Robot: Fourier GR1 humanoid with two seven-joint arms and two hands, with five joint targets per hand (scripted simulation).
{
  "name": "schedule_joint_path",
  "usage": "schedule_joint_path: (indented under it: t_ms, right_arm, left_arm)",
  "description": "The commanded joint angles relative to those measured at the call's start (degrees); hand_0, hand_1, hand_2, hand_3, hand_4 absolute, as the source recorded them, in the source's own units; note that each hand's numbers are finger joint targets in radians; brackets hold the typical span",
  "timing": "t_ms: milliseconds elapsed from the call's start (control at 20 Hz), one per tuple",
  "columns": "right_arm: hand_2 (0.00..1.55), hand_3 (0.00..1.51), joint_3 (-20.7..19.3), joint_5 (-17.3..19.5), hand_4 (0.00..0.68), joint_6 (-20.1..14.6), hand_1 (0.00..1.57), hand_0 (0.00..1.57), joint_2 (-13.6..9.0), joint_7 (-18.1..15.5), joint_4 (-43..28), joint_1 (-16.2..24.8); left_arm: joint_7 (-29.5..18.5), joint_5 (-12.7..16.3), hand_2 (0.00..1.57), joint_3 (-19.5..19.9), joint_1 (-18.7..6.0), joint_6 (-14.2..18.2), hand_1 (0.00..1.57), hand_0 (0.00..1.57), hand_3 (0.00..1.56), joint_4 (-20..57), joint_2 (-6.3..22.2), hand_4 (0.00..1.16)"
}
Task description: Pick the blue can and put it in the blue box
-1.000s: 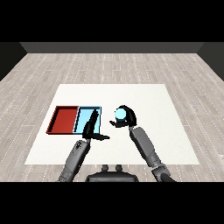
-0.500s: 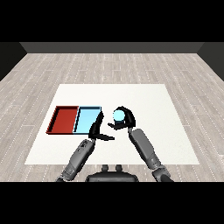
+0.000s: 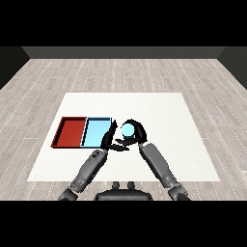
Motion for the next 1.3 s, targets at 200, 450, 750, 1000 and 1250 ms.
schedule_joint_path:
  t_ms: [200, 450, 750, 1000, 1250]
  right_arm:
    - [1.43, 1.39, -2.2, 0.8, 0.654, 2.6, 1.40, 1.40, -1.3, 3.1, -2.3, -1.1]
    - [1.43, 1.39, 1.8, -2.3, 0.651, -0.3, 1.42, 1.42, 0.0, -0.9, 5.7, -6.2]
    - [1.44, 1.39, 5.0, -0.9, 0.625, -0.9, 1.41, 1.41, 0.0, -2.3, 3.4, -2.0]
    - [1.41, 1.40, 11.5, -1.0, 0.613, -4.8, 1.25, 1.25, 0.0, -0.6, 0.8, -1.4]
    - [1.47, 1.40, 15.0, -7.1, 0.593, -8.2, 1.46, 1.46, 0.0, -2.3, 4.5, -7.3]
  left_arm:
    - [-4.7, 6.4, 0.00, -5.3, -4.2, 2.7, 0.00, 0.00, 0.00, 6.6, -0.1, 0.00]
    - [1.2, 2.7, 0.00, -2.1, -4.7, 1.0, 0.00, 0.00, 0.00, 1.7, -0.1, 0.00]
    - [-5.6, 7.6, 0.00, -7.1, -5.4, 2.2, 0.00, 0.00, 0.00, 7.9, -0.1, 0.00]
    - [-3.2, -2.3, 0.00, -9.9, -5.0, 12.1, 0.00, 0.00, 0.00, 4.6, -0.1, 0.28]
    - [0.6, -5.7, 0.48, -8.7, -7.0, 13.8, 0.32, 0.32, 0.33, 4.7, 0.0, 0.18]
